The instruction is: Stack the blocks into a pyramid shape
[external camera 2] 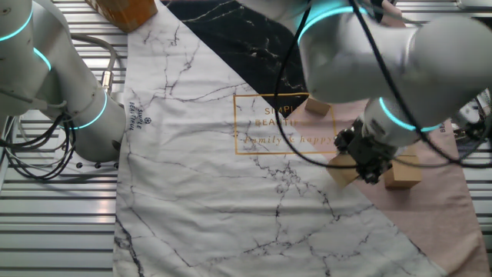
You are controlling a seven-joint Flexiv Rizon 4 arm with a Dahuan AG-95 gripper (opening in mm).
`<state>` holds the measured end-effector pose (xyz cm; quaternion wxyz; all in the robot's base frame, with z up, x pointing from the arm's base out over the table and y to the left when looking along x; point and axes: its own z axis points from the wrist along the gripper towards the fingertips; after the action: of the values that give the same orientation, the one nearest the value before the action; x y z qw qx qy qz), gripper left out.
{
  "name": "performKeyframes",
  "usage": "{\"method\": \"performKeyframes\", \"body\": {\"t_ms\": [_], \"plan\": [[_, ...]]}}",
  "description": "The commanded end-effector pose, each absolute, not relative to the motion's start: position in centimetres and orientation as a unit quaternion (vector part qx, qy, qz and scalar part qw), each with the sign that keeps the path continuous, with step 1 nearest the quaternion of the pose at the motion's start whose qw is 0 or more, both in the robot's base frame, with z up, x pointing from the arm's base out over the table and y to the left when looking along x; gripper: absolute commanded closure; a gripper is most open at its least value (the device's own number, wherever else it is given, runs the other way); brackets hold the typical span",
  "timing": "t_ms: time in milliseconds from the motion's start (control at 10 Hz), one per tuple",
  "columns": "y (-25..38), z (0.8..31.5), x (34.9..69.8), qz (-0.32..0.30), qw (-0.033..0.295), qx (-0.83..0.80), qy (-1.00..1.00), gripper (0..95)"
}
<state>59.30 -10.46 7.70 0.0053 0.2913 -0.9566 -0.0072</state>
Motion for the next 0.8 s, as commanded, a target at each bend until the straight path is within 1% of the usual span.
{"method": "performKeyframes", "body": {"t_ms": [100,300,500,800], "plan": [[-10.4,7.6,59.4,-0.013,0.004,0.295,-0.955,95.0],[-10.2,7.6,59.9,-0.017,0.003,0.300,-0.954,95.0],[-9.9,8.3,60.6,-0.018,0.009,0.303,-0.953,95.0],[-9.5,9.2,61.4,-0.020,0.010,0.306,-0.952,95.0]]}}
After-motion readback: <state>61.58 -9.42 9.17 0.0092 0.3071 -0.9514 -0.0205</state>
